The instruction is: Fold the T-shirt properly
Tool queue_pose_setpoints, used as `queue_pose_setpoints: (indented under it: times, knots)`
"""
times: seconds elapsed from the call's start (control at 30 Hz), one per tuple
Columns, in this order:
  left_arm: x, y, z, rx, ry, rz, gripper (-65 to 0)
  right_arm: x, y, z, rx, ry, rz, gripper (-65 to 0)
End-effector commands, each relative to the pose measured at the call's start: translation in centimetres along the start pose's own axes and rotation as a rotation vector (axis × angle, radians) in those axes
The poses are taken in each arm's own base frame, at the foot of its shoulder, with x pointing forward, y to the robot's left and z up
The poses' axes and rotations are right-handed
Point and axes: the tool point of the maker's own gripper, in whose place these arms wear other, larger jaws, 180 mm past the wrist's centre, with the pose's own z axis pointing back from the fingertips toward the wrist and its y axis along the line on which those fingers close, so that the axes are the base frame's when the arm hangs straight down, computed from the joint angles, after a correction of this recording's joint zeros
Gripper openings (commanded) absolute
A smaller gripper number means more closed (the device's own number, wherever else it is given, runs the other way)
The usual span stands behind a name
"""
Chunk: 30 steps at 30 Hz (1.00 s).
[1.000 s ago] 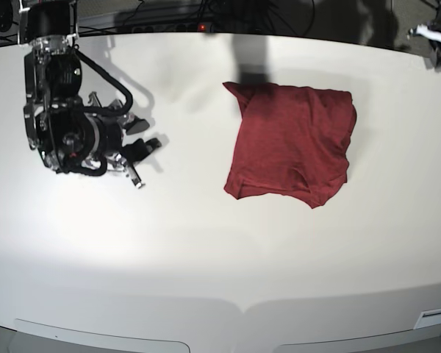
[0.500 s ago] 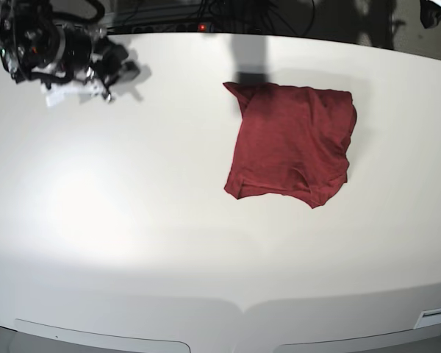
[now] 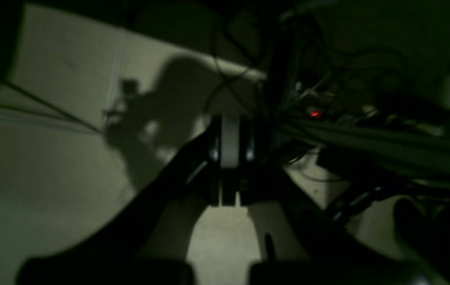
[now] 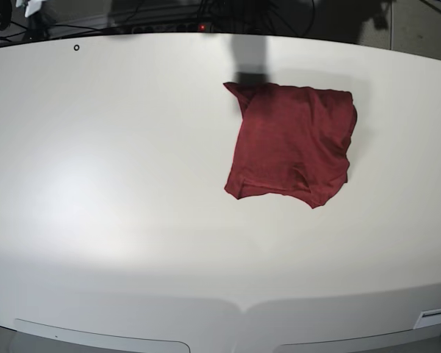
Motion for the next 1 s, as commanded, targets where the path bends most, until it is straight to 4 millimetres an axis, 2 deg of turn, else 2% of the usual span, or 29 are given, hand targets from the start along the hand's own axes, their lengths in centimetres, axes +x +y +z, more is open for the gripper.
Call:
queue_pose_setpoints:
  times: [0.0, 0.2, 0.37, 0.53, 0.7, 0.97]
  knots:
    - [-0.2, 0.7, 0.2, 0.009, -0.005, 0.016, -65.0, -1.5, 0.8, 0.0, 0.002, 0.036, -0.014, -40.1]
    - [-3.8, 1.6, -2.2, 0.036, 0.068, 0.088, -65.0, -5.8, 1.1, -3.0, -0.023, 0.099, -0.089, -40.1]
    - [-4.6, 1.6, -3.8, 0.042, 0.064, 0.106, -65.0, -9.4, 0.2, -6.7, -0.005, 0.200, -0.110, -40.1]
    - [-5.9, 1.3, -5.0, 0.040, 0.095, 0.100, -65.0, -12.3, -2.0, -10.5, 0.007, 0.300, -0.153, -40.1]
    - [-7.0, 1.0, -5.8, 0.035, 0.095, 0.060, -65.0, -13.4, -4.9, -13.6, -0.015, 0.338, -0.159, -40.1]
    - [-9.8, -0.6, -7.6, -0.006, 0.201, 0.027, -65.0, -13.4, -9.7, -16.6, -0.078, 0.337, -0.181, -40.1]
